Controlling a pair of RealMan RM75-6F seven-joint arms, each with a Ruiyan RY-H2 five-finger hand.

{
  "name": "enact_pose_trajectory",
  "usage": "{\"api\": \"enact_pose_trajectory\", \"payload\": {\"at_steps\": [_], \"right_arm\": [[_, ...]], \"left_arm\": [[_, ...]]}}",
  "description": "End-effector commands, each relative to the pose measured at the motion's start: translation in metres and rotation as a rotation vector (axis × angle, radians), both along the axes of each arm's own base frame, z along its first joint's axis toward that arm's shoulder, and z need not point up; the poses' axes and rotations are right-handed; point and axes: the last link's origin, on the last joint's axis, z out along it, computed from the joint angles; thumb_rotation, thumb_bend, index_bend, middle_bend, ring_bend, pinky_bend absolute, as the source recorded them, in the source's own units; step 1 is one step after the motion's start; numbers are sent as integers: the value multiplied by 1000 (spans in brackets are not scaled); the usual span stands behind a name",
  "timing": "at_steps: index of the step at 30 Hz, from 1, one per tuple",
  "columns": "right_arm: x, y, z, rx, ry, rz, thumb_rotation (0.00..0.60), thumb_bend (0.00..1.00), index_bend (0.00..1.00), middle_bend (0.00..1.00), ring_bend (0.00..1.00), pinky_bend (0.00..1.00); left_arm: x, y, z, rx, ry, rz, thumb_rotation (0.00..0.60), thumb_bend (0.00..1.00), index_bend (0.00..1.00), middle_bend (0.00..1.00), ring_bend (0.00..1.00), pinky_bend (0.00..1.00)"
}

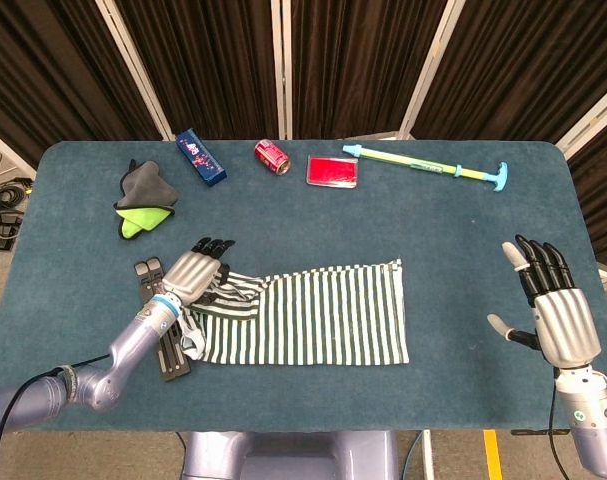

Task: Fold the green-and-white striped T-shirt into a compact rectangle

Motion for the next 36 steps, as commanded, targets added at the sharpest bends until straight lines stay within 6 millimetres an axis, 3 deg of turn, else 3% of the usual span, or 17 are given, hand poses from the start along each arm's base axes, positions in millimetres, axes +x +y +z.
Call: {"api": "enact_pose_trajectory", "payload": {"at_steps": [1, 14, 17, 18, 21, 22, 27, 36], "right_arm": [[0, 0, 0, 0, -1, 1, 600, 20, 78, 0, 0, 0], [1, 1, 2, -2, -7, 7, 600, 20, 78, 0, 0, 0], [1, 2, 2, -2, -7, 9, 600, 20, 78, 0, 0, 0], [1, 2, 2, -3, -8, 10, 600, 20, 78, 0, 0, 0], [1, 3, 3, -6, -10, 10, 600, 20, 78, 0, 0, 0], [1, 3, 3, -6, -10, 11, 600, 20, 78, 0, 0, 0], [2, 3, 3, -3, -9, 14, 600, 20, 78, 0, 0, 0], [3, 5, 4, -7, -12, 18, 600, 20, 78, 0, 0, 0]], "left_arm": [[2, -5, -4, -10, 4, 2, 600, 542, 621, 0, 0, 0], [14, -19, -18, -41, -22, 26, 600, 542, 615, 0, 0, 0], [15, -22, -18, -51, -10, 18, 600, 535, 562, 0, 0, 0], [15, -22, -19, -54, -6, 17, 600, 525, 475, 0, 0, 0], [11, -25, -17, -86, 25, 24, 600, 448, 76, 0, 0, 0], [11, -25, -16, -92, 25, 31, 600, 404, 8, 0, 0, 0], [13, -24, -9, -68, -29, 42, 600, 276, 0, 0, 0, 0], [14, -21, 27, -5, -152, 29, 600, 275, 0, 0, 0, 0]]}}
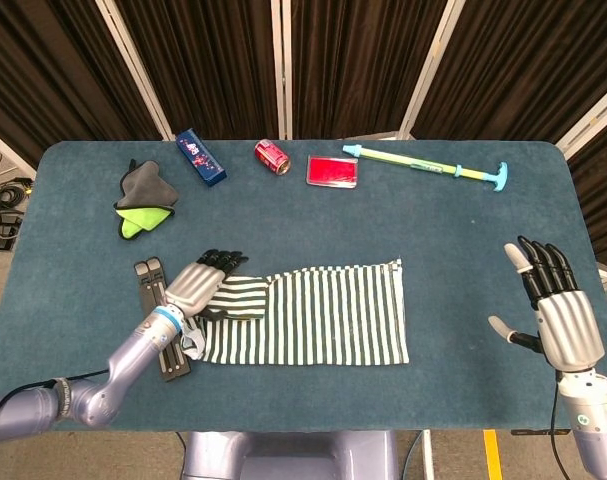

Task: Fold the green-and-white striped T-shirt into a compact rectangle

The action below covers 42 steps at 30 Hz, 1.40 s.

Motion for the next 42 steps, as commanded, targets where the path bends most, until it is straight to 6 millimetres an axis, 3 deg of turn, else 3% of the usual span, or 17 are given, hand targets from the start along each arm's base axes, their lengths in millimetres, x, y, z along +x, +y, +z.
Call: {"api": "enact_pose_trajectory", "payload": {"at_steps": [1, 11, 23, 33, 42], "right_arm": [[0, 0, 0, 0, 0, 2, 600, 20, 78, 0, 0, 0], [0, 1, 1, -1, -1, -1, 600, 20, 78, 0, 0, 0], [-6, -5, -22, 112, 92, -29, 600, 10, 90, 0, 0, 0], [-14, -23, -57, 331, 310, 89, 600, 0, 145, 0, 0, 0], [-19, -63, -98, 496, 401, 216, 600, 0, 159, 0, 0, 0]], "left_arm": [[0, 4, 20, 46, -50, -1, 600, 275, 0, 0, 0, 0], [-20, 5, 63, 184, -114, 17, 600, 275, 0, 0, 0, 0], [-55, -51, 115, 445, -3, 115, 600, 276, 0, 0, 0, 0], [-64, -81, 131, 485, 19, 146, 600, 277, 0, 0, 0, 0], [-72, -87, 134, 475, 24, 149, 600, 276, 0, 0, 0, 0]]}}
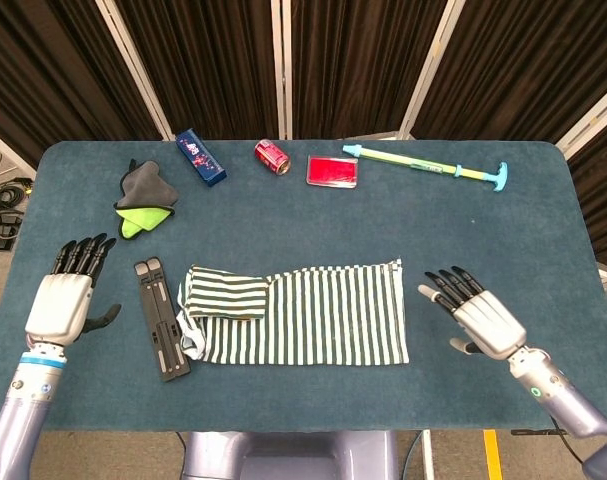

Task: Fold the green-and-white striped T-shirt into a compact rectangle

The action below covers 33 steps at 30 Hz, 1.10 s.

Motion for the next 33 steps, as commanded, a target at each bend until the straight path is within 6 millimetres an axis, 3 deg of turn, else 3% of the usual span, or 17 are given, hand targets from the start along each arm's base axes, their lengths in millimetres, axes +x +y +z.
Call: {"api": "enact_pose_trajectory", "payload": {"at_steps": [1, 13, 23, 33], "right_arm": [[3, -21, -24, 83, 15, 48, 600, 0, 162, 0, 0, 0], [8, -69, -67, 128, 78, 143, 600, 0, 116, 0, 0, 0], [8, -86, -85, 132, 138, 152, 600, 0, 113, 0, 0, 0], [9, -90, -92, 141, 145, 149, 600, 0, 113, 0, 0, 0]], "left_arm": [[-1, 0, 1, -3, 5, 3, 600, 277, 0, 0, 0, 0], [-3, 0, -1, -2, 21, 7, 600, 277, 0, 0, 0, 0], [-6, 5, -8, -26, 37, 19, 600, 277, 0, 0, 0, 0], [-6, 6, -8, -25, 36, 20, 600, 277, 0, 0, 0, 0]]}}
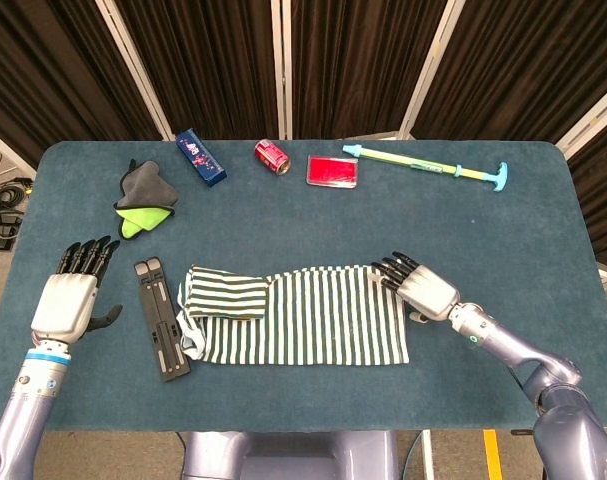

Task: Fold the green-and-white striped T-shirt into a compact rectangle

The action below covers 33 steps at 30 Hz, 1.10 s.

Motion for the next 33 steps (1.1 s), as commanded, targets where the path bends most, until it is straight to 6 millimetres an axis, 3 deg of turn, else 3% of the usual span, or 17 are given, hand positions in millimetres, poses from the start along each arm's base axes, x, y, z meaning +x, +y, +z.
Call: {"api": "enact_pose_trajectory", "payload": {"at_steps": [1, 13, 33], "right_arm": [[1, -1, -3, 4, -1, -6, 600, 0, 113, 0, 0, 0], [2, -1, -15, 25, 24, -9, 600, 0, 113, 0, 0, 0], [26, -7, -22, 12, -93, -5, 600, 0, 119, 15, 0, 0]], "left_arm": [[0, 0, 0, -1, -1, 0, 600, 277, 0, 0, 0, 0], [0, 0, 0, -6, -4, -3, 600, 277, 0, 0, 0, 0], [0, 0, 0, -13, -7, -8, 600, 277, 0, 0, 0, 0]]}}
